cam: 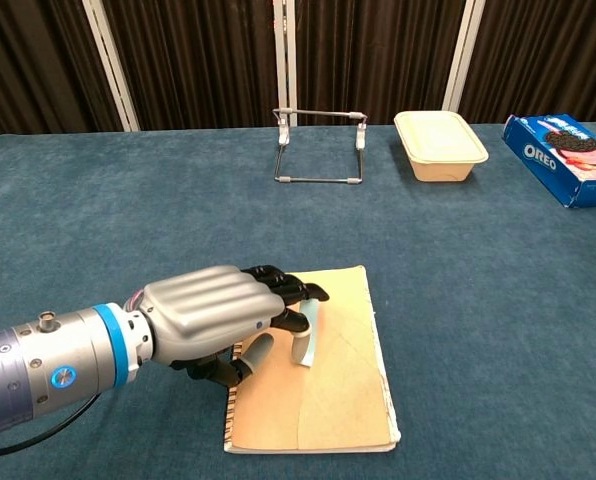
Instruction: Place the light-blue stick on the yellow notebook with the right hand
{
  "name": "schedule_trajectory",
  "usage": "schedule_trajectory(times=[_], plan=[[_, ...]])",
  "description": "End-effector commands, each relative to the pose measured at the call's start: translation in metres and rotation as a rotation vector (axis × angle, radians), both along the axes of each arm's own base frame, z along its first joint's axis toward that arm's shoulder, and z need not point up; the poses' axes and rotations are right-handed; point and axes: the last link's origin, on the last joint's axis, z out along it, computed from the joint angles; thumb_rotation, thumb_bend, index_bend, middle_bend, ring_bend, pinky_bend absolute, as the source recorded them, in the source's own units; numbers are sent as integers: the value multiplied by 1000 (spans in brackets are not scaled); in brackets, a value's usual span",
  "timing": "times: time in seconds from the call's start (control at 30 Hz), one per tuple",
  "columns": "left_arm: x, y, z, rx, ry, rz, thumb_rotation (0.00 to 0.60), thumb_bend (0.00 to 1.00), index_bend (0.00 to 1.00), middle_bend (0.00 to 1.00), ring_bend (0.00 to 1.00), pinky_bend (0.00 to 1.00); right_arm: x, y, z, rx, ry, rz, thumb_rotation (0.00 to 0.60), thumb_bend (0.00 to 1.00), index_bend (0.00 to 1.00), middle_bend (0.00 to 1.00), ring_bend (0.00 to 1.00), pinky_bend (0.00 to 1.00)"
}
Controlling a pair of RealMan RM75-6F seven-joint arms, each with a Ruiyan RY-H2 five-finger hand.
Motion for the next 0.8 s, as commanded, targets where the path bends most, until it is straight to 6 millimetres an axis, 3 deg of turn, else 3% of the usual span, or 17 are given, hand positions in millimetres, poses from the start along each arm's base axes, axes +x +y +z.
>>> schedule_trajectory(times=[0.03, 0.63, 0.8], plan=[[-1, -2, -4, -6, 10, -1, 600, 886, 372, 0, 0, 0, 0, 0, 1, -1, -2, 1, 600, 0, 17, 0, 0, 0], [3, 1, 4, 24, -18, 9, 600, 886, 376, 0, 0, 0, 1, 2, 3, -5, -12, 7, 600, 0, 19, 0, 0, 0], [0, -2, -2, 7, 7, 8, 600, 886, 376, 0, 0, 0, 1, 1, 4, -6, -13, 6, 600, 0, 21, 0, 0, 0]])
